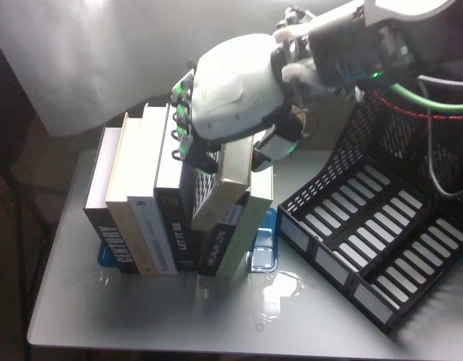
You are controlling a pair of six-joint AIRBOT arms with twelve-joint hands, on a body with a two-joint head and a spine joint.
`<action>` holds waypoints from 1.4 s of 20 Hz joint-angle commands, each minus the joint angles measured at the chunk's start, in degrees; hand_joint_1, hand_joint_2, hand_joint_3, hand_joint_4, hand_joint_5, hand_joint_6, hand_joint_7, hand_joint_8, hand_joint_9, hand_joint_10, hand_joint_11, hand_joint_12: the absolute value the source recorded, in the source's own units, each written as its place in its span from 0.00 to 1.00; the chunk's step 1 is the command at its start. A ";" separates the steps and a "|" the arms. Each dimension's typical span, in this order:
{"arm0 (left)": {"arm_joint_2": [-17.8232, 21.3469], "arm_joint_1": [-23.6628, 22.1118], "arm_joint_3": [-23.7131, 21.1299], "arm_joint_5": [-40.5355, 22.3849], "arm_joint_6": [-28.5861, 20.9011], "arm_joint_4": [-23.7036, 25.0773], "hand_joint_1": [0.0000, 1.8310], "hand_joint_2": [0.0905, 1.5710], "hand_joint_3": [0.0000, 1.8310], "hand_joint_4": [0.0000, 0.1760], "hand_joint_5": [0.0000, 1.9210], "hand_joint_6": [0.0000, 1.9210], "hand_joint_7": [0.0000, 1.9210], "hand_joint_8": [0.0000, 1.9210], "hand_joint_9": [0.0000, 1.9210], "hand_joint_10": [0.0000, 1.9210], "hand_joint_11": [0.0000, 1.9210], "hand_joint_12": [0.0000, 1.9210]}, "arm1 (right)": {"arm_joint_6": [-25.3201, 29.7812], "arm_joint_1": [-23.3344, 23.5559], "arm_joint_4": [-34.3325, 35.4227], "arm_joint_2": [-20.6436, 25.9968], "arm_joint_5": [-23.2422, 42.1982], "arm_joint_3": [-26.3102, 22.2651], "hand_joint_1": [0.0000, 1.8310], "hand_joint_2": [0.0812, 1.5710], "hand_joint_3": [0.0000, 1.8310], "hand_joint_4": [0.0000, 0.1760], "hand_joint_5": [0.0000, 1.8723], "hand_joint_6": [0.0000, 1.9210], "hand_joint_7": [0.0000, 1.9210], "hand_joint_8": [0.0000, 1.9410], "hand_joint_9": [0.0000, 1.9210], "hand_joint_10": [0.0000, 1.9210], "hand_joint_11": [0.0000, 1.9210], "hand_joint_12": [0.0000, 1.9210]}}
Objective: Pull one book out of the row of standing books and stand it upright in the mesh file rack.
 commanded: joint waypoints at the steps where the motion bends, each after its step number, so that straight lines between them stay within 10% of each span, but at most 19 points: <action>1: 0.31 -0.36 0.62 -6.83 -0.16 -1.22 0.06 0.90 0.00 0.00 0.00 0.00 0.00 0.00 0.00 0.00 0.00 0.00 | -0.15 0.68 1.01 1.11 -2.22 0.69 0.70 0.81 0.00 0.00 0.39 0.75 0.32 0.76 0.26 0.88 0.17 1.00; 4: 0.31 -0.74 0.68 -6.67 -0.16 -0.91 0.05 0.90 0.00 0.01 0.00 0.00 0.00 0.00 0.00 0.00 0.00 0.00 | 0.95 1.19 1.52 1.48 -1.91 1.31 0.72 0.79 0.00 0.00 0.39 0.72 0.33 0.73 0.37 0.83 0.30 0.96; 9: 0.18 -1.40 0.83 -6.19 -0.16 -0.36 0.04 0.90 0.00 0.12 0.00 0.00 0.00 0.00 0.00 0.00 0.00 0.00 | 1.23 2.98 2.48 2.55 -2.25 1.32 0.73 0.78 0.00 0.00 0.41 0.71 0.36 0.68 0.35 0.82 0.25 0.95; 10: 0.18 -1.41 0.83 -6.20 -0.16 -0.32 0.04 0.90 0.00 0.12 0.00 0.00 0.00 0.00 0.00 0.00 0.00 0.00 | 1.23 3.30 2.61 2.83 -2.23 1.15 0.73 0.77 0.00 0.00 0.43 0.58 0.36 0.73 0.38 0.86 0.36 0.99; 11: 0.19 -1.42 0.83 -6.20 -0.16 -0.32 0.04 0.90 0.00 0.08 0.00 0.00 0.00 0.00 0.00 0.00 0.00 0.00 | 1.23 3.66 2.62 3.13 -2.22 0.96 0.72 0.79 0.00 0.00 0.40 0.71 0.35 0.72 0.33 0.84 0.24 0.98; 20: 0.20 -2.05 0.82 -5.95 -0.16 0.68 0.04 0.90 0.00 0.00 0.00 0.00 0.00 0.00 0.00 0.00 0.00 0.00 | 0.02 7.00 5.56 6.64 -3.63 -0.54 0.64 0.77 0.00 0.00 0.47 0.58 0.37 0.80 0.32 0.92 0.24 1.00; 23: 0.20 -2.31 0.82 -5.74 -0.16 1.10 0.06 0.90 0.00 0.00 0.00 0.00 0.00 0.00 0.00 0.00 0.00 0.00 | -1.39 9.26 7.10 8.63 -4.88 -1.82 0.64 0.77 0.00 0.00 0.48 0.62 0.35 0.75 0.23 0.85 0.09 1.00; 28: -0.24 -2.55 1.09 -5.01 -0.16 1.51 0.07 0.90 0.00 0.05 0.00 0.00 0.00 0.00 0.00 0.00 0.00 0.00 | -2.53 12.15 7.46 11.51 -6.48 -3.44 0.65 0.74 0.00 0.00 0.45 0.59 0.46 0.69 0.38 0.87 0.22 1.00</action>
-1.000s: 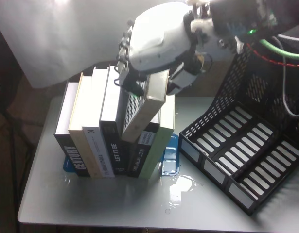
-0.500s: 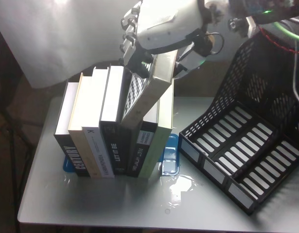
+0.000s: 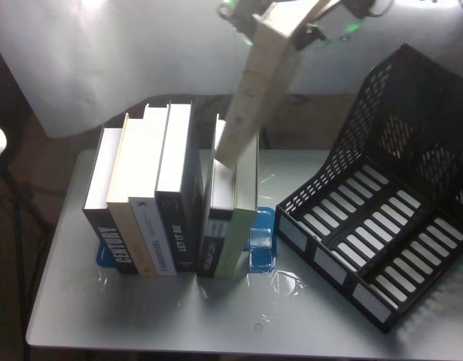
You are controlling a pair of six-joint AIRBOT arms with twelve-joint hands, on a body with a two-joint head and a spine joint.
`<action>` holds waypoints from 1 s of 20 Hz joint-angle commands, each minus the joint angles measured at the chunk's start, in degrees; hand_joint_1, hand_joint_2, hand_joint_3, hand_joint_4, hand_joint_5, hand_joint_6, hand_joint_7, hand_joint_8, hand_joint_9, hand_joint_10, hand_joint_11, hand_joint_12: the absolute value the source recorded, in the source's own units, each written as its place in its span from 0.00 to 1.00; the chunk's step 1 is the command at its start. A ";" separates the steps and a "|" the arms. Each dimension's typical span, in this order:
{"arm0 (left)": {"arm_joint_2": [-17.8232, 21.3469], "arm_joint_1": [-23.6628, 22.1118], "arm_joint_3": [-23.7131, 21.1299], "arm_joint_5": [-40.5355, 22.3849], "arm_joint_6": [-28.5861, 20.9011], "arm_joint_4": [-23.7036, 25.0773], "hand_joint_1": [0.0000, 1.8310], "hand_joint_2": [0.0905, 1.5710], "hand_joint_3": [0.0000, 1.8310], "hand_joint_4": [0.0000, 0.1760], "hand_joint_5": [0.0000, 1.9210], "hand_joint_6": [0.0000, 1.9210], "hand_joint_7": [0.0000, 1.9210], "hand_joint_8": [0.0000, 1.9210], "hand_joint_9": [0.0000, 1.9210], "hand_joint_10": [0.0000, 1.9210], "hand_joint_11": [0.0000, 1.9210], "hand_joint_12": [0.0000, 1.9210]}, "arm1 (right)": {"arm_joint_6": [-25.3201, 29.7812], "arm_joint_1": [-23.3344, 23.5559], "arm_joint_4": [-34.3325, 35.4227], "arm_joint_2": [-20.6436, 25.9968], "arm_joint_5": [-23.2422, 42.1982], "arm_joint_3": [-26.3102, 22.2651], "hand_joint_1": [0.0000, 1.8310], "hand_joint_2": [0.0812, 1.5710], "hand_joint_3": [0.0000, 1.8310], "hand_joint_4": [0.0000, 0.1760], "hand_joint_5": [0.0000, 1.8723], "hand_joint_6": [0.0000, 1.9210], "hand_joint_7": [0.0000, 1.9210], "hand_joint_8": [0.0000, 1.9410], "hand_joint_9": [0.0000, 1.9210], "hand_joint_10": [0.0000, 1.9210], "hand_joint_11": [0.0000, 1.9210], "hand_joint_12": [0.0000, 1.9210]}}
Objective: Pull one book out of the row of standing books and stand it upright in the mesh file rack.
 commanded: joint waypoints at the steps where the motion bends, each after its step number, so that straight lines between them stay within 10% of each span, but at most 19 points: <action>1: 0.21 -0.56 0.65 -6.82 -0.13 -0.93 0.07 0.90 0.00 0.00 0.00 0.00 0.00 0.00 0.00 0.00 0.00 0.00 | -0.48 1.90 2.79 0.96 -2.54 -0.22 0.64 0.75 0.00 0.00 0.45 0.60 0.43 0.71 0.38 0.88 0.22 1.00; 7: 0.11 -1.00 0.65 -6.16 -0.13 -0.19 0.07 0.90 0.00 0.05 0.00 0.00 0.00 0.00 0.00 0.00 0.00 0.00 | -0.09 3.28 2.03 4.23 -3.65 -1.87 0.64 0.75 0.00 0.00 0.44 0.61 0.44 0.71 0.35 0.80 0.09 1.00; 11: 0.01 -1.67 0.62 -5.52 -0.13 0.27 0.07 0.90 0.00 0.05 0.00 0.00 0.00 0.00 0.00 0.00 0.00 0.00 | 3.30 5.06 -3.67 8.00 -4.80 -4.12 0.64 0.76 0.00 0.00 0.43 0.62 0.43 0.73 0.34 0.84 0.15 1.00; 13: 0.07 -1.67 0.57 -5.39 -0.13 0.32 0.05 0.90 0.00 0.15 0.00 0.00 0.00 0.00 0.00 0.00 0.00 0.00 | 5.90 5.06 -6.93 8.61 -5.06 -4.41 0.66 0.76 0.00 0.00 0.43 0.57 0.42 0.80 0.43 0.96 0.35 1.00; 15: 0.11 -1.70 0.55 -5.15 -0.13 0.44 0.05 0.90 0.00 0.21 0.00 0.00 0.00 0.00 0.00 0.00 0.00 0.00 | 9.54 5.24 -12.00 9.09 -5.11 -4.71 0.64 0.78 0.00 0.00 0.44 0.64 0.36 0.79 0.25 0.87 0.07 1.00; 20: 0.11 -1.75 0.35 -4.85 -0.13 0.50 0.04 0.91 0.00 0.05 0.00 0.00 0.00 0.00 0.00 0.00 0.00 0.00 | 13.29 4.94 -16.86 9.84 -5.10 -4.89 0.64 0.76 0.00 0.00 0.46 0.65 0.38 0.69 0.22 0.75 0.00 1.00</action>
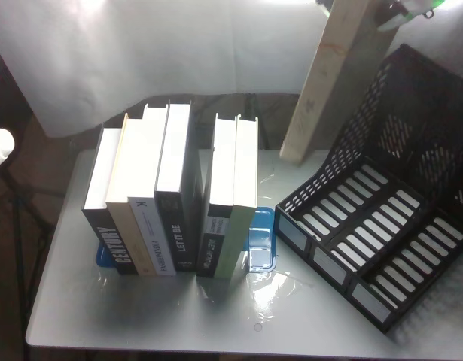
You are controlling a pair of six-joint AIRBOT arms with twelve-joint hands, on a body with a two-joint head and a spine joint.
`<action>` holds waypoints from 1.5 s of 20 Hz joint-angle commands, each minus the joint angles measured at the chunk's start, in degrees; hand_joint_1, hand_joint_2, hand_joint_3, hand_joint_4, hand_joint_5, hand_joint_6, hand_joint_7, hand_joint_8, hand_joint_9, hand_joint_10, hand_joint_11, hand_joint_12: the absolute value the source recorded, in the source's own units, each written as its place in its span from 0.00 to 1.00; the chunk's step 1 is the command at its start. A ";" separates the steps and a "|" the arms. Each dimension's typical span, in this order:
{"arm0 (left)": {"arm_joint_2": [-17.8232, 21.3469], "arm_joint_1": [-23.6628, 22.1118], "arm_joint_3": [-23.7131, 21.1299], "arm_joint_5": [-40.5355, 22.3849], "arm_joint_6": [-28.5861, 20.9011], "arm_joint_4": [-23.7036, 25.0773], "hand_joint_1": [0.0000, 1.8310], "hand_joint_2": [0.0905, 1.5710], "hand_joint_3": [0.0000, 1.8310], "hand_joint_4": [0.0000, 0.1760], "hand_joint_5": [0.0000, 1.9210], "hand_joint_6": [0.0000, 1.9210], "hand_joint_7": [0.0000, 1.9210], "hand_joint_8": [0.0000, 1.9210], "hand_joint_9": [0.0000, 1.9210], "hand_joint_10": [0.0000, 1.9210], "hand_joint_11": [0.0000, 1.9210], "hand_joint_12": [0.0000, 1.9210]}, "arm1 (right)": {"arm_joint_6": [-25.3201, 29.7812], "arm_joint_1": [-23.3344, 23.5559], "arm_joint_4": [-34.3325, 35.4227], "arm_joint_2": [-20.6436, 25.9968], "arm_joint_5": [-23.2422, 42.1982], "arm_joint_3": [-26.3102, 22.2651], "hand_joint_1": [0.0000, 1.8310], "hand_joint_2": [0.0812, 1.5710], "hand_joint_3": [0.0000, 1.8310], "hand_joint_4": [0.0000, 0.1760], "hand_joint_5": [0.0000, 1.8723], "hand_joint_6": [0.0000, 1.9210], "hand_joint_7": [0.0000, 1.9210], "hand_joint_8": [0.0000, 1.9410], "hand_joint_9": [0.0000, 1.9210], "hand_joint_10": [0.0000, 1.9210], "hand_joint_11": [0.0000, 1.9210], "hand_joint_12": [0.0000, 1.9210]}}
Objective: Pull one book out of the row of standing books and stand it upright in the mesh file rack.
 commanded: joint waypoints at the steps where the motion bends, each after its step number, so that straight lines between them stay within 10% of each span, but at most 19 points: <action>1: 0.13 -0.47 0.23 -6.72 -0.13 -0.96 0.04 0.92 0.01 0.00 0.00 0.00 0.00 0.00 0.00 0.00 0.00 0.00 | -0.01 0.50 0.81 1.15 -4.40 0.14 0.64 0.76 0.00 0.00 0.47 0.64 0.37 0.71 0.23 0.76 0.00 1.00; 6: 0.41 -0.48 -0.19 -6.31 -0.13 -0.75 0.09 0.92 0.00 0.00 0.00 0.00 0.00 0.00 0.00 0.00 0.00 0.00 | 0.84 -2.48 0.07 0.93 -4.78 1.04 0.64 0.77 0.00 0.00 0.44 0.62 0.40 0.75 0.31 0.81 0.16 1.00; 10: 0.42 -0.48 -0.48 -6.11 -0.13 -0.62 0.13 0.91 0.00 0.00 0.00 0.00 0.00 0.00 0.00 0.00 0.00 0.00 | 0.84 -4.96 0.07 0.12 -5.68 1.96 0.63 0.82 0.00 0.00 0.42 0.76 0.28 0.76 0.10 0.68 0.00 0.98; 11: 0.43 -0.48 -0.53 -6.07 -0.13 -0.50 0.13 0.91 0.00 0.00 0.00 0.00 0.00 0.00 0.00 0.00 0.00 0.00 | 0.84 -5.50 0.08 -0.13 -5.95 2.20 0.60 0.80 0.00 0.00 0.39 0.73 0.24 0.54 0.07 0.62 0.00 0.94; 13: 0.42 -0.48 -0.73 -6.09 -0.13 -0.18 0.12 0.91 0.00 0.00 0.00 0.00 0.00 0.00 0.00 0.00 0.00 0.00 | 0.33 -6.95 0.08 -0.77 -6.73 2.57 0.63 0.80 0.00 0.00 0.43 0.72 0.30 0.76 0.19 0.74 0.04 0.99; 14: 0.48 -0.48 -0.91 -6.14 -0.13 -0.14 0.11 0.91 0.00 0.00 0.00 0.00 0.00 0.00 0.00 0.00 0.00 0.00 | 0.14 -7.44 0.08 -1.04 -6.93 2.68 0.70 0.80 0.00 0.00 0.40 0.69 0.34 0.75 0.27 0.86 0.12 1.00; 24: 1.01 -0.25 -1.95 -7.78 -0.13 0.75 0.10 0.92 0.00 0.00 0.00 0.00 0.00 0.00 0.00 0.00 0.00 0.00 | -1.81 -11.32 0.03 -3.38 -7.96 2.99 0.73 0.79 0.00 0.00 0.37 0.66 0.39 0.73 0.34 0.87 0.25 0.99; 30: 0.92 -0.16 -1.81 -7.96 -0.13 0.91 0.11 0.92 0.00 0.00 0.00 0.00 0.00 0.00 0.00 0.00 0.00 0.00 | -1.85 -12.62 -0.44 -4.50 -8.42 4.30 0.63 0.80 0.00 0.00 0.42 0.72 0.31 0.77 0.20 0.77 0.05 1.00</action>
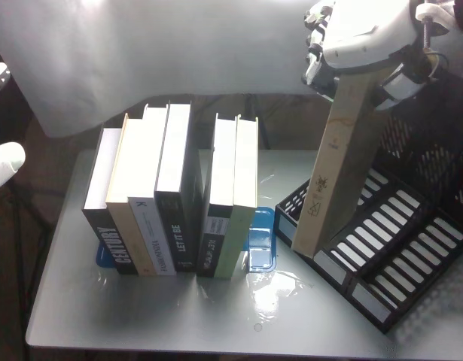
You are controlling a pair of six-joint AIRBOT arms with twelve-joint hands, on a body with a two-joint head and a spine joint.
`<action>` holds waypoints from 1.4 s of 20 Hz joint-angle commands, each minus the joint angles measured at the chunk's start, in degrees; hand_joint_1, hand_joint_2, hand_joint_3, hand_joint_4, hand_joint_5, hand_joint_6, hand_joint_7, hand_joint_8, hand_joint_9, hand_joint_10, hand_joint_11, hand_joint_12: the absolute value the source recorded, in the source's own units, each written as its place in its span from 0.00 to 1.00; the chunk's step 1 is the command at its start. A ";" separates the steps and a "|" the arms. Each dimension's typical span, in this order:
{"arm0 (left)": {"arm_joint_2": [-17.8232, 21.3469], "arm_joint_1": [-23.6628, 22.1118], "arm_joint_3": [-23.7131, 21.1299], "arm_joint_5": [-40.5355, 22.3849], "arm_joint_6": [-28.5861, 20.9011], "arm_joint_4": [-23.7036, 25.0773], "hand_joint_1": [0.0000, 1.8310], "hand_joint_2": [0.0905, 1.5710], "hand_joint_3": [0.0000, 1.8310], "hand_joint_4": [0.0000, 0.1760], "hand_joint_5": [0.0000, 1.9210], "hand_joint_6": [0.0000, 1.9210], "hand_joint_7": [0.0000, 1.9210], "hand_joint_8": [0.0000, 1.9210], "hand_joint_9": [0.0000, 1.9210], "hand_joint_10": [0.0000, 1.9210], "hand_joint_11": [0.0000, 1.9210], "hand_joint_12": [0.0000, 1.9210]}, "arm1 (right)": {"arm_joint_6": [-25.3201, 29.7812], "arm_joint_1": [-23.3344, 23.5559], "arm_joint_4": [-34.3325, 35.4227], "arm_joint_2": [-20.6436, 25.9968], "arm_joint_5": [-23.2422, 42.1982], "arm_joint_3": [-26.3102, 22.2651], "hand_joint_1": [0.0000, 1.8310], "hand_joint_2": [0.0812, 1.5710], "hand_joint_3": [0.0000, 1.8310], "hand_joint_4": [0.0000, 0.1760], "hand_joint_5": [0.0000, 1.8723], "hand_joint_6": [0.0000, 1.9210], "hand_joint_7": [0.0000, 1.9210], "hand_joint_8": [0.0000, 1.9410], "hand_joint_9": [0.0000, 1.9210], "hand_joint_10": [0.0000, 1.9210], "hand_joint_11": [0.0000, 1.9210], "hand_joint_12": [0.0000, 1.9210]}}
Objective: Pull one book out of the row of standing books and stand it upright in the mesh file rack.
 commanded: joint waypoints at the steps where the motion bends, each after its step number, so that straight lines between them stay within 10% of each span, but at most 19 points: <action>1: 0.70 -0.18 0.31 -7.38 -0.13 -0.75 0.10 0.92 0.00 0.00 0.00 0.00 0.00 0.00 0.00 0.00 0.00 0.00 | -0.70 0.38 0.49 0.71 -4.40 0.50 0.63 0.80 0.00 0.00 0.42 0.73 0.30 0.77 0.19 0.75 0.04 1.00; 20: -0.03 -0.22 0.98 -7.30 -0.13 -0.73 0.05 0.92 0.00 0.00 0.00 0.00 0.00 0.00 0.00 0.00 0.00 0.00 | 7.65 -0.90 -10.93 -1.01 -8.23 6.08 0.62 0.82 0.00 0.00 0.40 0.69 0.29 0.86 0.22 0.82 0.13 1.00; 28: -0.19 -0.22 1.14 -7.56 -0.13 -0.73 0.06 0.91 0.00 0.10 0.00 0.00 0.00 0.00 0.00 0.00 0.00 0.00 | 10.48 -1.48 -14.27 -2.18 -9.14 8.30 0.62 0.83 0.00 0.00 0.40 0.75 0.27 0.82 0.20 0.66 0.06 0.95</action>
